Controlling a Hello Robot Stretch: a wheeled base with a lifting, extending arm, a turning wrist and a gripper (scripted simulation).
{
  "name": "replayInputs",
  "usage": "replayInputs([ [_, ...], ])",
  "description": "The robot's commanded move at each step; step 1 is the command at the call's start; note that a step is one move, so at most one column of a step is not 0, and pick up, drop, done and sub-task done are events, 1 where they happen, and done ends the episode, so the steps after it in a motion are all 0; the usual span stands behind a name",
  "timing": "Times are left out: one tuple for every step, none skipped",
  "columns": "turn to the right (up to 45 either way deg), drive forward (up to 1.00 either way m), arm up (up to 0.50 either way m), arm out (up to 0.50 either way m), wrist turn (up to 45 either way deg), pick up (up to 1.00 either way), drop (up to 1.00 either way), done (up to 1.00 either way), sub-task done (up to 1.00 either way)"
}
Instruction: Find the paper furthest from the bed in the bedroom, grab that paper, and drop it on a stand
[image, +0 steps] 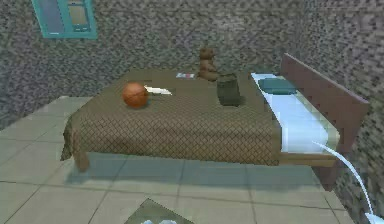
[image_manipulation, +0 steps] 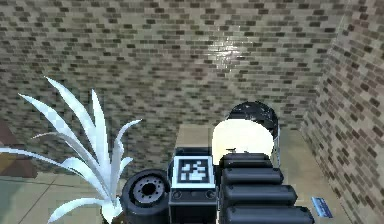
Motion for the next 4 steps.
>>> replayInputs([
  [-39.0, 0.00, 0.00, 0.00, 0.0, 0.00, 0.00, 0.00, 0.00],
  [0.0, 0.95, 0.00, 0.00, 0.0, 0.00, 0.00, 0.00, 0.00],
  [-39.0, 0.00, 0.00, 0.00, 0.0, 0.00, 0.00, 0.00, 0.00],
  [0.0, 0.80, 0.00, 0.00, 0.0, 0.00, 0.00, 0.00, 0.00],
])
